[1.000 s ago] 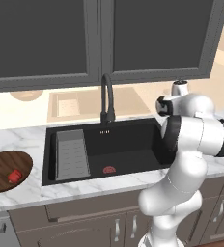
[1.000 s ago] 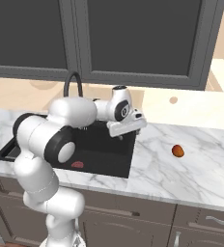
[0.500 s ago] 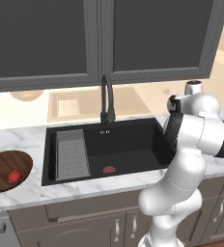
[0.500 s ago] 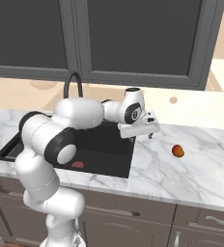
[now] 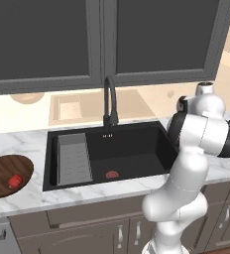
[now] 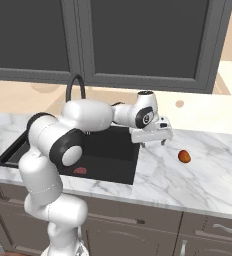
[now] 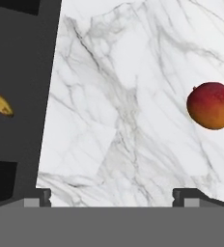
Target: There is a mixed pile of frozen fruits and vegetables on the counter. Locate all the frozen vegetables and place the items in a bowl on the counter. Take all the frozen fruits and defrost them in a running sink.
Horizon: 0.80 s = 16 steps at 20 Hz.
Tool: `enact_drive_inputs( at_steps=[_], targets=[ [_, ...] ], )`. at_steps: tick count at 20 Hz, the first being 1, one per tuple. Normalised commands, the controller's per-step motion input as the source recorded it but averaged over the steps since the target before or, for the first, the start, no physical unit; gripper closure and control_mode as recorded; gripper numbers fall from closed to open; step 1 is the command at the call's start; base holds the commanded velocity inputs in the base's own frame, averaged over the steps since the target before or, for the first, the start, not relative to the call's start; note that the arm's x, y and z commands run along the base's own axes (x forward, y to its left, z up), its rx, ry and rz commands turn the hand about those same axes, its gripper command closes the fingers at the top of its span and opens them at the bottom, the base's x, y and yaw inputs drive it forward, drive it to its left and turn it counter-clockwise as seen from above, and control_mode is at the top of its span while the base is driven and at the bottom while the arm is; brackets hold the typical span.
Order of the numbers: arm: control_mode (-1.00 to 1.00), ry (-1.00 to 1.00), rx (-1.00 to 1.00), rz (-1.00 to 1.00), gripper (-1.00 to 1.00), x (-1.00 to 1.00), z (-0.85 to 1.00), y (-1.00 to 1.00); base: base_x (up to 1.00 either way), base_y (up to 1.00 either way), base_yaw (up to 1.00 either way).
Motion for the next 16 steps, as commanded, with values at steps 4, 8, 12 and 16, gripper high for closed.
enact_drive_inputs(
  at_steps=[4, 8, 12, 16],
  targets=[
    [-1.0, 0.0, 0.0, 0.0, -1.0, 0.03, 0.02, -0.25, 0.0, 0.0, 0.0],
    [-1.0, 0.0, 0.0, 0.0, -1.0, 0.02, 0.09, -0.36, 0.0, 0.0, 0.0],
    [-1.0, 0.0, 0.01, 0.0, -1.0, 0.0, 0.07, -0.38, 0.0, 0.0, 0.0],
    [-1.0, 0.0, 0.0, 0.02, -1.0, 0.0, 0.01, -0.32, 0.0, 0.0, 0.0]
  ],
)
